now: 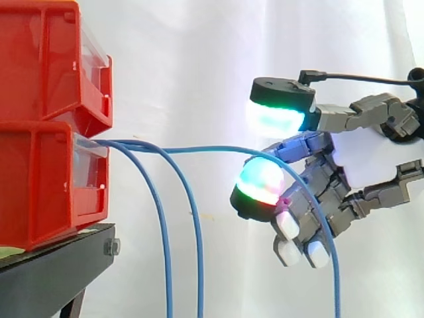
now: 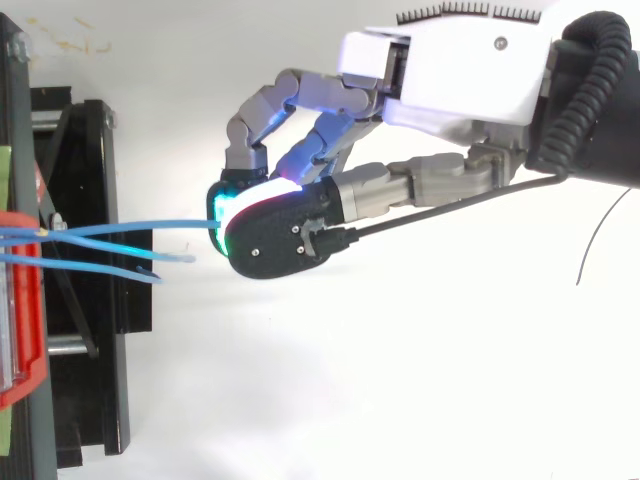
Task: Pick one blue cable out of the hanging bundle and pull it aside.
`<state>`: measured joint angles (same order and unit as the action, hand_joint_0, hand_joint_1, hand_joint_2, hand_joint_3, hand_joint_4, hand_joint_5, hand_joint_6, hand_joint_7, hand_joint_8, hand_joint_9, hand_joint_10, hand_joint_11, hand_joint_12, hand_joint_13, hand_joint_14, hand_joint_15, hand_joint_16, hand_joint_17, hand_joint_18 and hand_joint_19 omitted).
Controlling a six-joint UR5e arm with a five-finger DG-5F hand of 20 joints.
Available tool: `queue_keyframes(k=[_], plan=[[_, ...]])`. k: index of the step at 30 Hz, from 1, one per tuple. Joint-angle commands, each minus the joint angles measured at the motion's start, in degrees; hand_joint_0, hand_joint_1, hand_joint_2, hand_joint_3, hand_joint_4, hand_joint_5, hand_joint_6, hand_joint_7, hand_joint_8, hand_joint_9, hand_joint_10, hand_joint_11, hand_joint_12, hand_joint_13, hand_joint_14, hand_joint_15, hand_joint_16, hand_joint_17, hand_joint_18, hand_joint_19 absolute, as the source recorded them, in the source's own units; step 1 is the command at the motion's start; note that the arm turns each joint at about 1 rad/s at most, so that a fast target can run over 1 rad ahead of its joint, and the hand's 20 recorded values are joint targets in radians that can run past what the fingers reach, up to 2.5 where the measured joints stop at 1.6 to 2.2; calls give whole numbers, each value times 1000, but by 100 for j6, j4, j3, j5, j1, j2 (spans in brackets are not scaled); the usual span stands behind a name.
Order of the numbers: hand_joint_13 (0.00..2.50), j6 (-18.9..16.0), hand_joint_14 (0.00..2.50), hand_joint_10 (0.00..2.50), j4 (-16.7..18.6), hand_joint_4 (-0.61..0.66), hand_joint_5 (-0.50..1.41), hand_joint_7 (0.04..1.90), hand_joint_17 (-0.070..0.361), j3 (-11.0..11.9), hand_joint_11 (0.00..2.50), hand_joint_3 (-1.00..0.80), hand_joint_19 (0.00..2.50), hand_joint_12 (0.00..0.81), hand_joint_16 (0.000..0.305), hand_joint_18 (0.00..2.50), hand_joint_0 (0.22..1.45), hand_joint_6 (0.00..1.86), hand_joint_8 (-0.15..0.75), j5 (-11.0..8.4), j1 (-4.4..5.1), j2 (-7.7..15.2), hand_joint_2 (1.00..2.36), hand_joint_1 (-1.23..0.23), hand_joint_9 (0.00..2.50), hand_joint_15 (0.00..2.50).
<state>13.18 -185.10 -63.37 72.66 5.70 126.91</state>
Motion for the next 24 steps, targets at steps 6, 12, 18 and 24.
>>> queue_keyframes(k=[6, 12, 18, 24], plan=[[788, 0, 23, 19, 0, -4, -138, 906, 105, 0, 729, -188, 770, 355, 47, 649, 556, 919, 272, 3, 1, -9, 1017, -694, 921, 654], [763, 0, 24, 24, 0, -75, -157, 954, 94, 0, 736, -192, 737, 335, 42, 636, 643, 942, 241, -6, 1, -18, 1020, -850, 865, 645], [751, 0, 23, 23, -35, -119, -162, 930, 93, 0, 724, -450, 700, 330, 41, 644, 717, 945, 232, 3, -7, -35, 1004, -870, 848, 632], [749, 0, 24, 23, -44, -103, -163, 918, 92, 0, 732, -500, 709, 326, 41, 641, 709, 945, 231, -6, 1, -44, 1000, -872, 846, 636]])
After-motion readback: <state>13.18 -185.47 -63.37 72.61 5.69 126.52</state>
